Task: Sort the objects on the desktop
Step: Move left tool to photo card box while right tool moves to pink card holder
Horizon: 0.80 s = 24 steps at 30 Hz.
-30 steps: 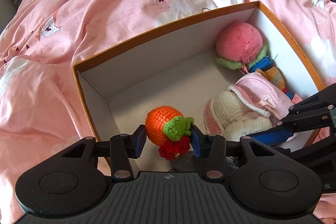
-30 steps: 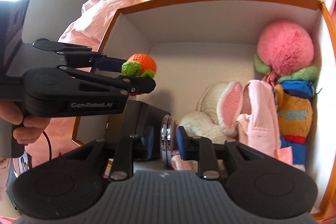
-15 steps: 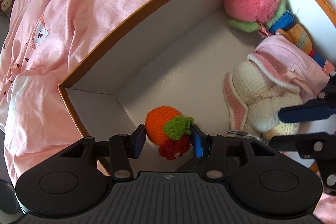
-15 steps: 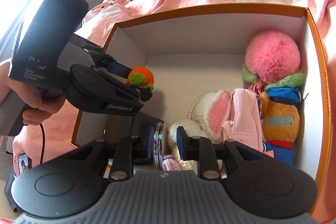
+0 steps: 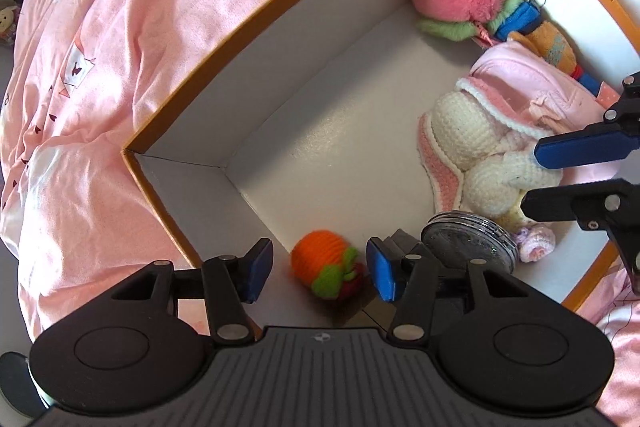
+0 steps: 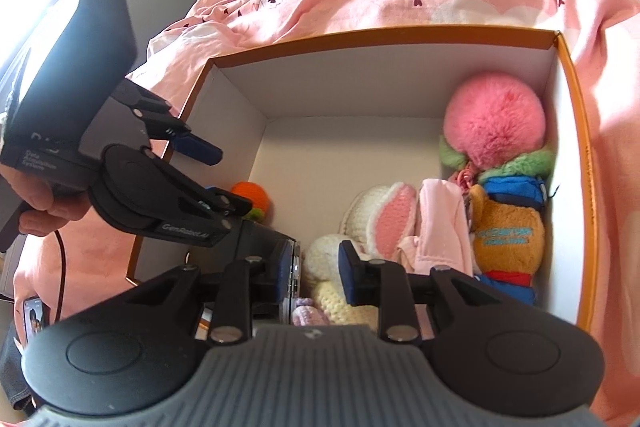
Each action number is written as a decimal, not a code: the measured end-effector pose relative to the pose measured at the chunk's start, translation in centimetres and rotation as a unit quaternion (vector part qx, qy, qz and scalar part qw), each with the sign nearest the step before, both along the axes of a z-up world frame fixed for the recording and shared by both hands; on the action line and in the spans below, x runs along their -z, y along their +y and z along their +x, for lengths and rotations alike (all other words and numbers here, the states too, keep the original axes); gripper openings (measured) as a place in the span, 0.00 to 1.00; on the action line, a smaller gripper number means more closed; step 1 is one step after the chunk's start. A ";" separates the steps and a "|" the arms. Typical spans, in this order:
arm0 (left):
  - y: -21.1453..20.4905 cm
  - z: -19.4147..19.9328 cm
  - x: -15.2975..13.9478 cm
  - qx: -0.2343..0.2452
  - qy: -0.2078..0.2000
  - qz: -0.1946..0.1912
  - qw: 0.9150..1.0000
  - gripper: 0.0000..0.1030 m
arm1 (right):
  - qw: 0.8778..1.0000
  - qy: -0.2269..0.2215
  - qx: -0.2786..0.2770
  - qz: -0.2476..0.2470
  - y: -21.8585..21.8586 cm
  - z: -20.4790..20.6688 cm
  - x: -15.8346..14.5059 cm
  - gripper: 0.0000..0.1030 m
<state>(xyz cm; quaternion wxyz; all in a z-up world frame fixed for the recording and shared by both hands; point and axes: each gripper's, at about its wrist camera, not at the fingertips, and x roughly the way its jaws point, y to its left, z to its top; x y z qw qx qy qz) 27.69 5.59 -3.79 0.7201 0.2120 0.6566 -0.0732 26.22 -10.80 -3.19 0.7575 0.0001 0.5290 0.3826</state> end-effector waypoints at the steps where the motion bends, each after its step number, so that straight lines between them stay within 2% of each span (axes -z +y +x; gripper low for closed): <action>1: -0.1 0.0 -0.4 0.001 -0.005 -0.005 1.000 0.59 | 1.000 -0.002 0.002 0.001 -0.2 0.0 -0.1 0.29; 6: -0.3 -1.5 -2.7 0.007 -0.051 -0.043 0.998 0.59 | 0.999 -0.032 0.004 0.019 -1.2 -1.1 -1.3 0.30; 10: -1.4 -3.8 -4.9 0.014 -0.102 -0.074 0.992 0.57 | 0.998 -0.055 0.008 0.034 -2.6 -2.2 -2.1 0.34; 12: -2.0 -5.0 -6.1 0.015 -0.135 -0.097 0.986 0.57 | 0.996 -0.073 0.015 0.042 -3.4 -2.7 -2.6 0.39; 16: -2.9 -8.0 -8.1 0.020 -0.186 -0.163 0.969 0.52 | 0.990 -0.125 0.040 0.049 -6.1 -4.4 -3.6 0.50; 20: -4.1 -10.8 -8.6 0.028 -0.202 -0.219 0.954 0.49 | 0.986 -0.146 0.072 0.040 -9.0 -5.8 -3.8 0.54; 24: -5.3 -13.0 -7.9 0.026 -0.202 -0.257 0.945 0.49 | 0.984 -0.132 0.117 0.022 -11.8 -7.1 -2.7 0.54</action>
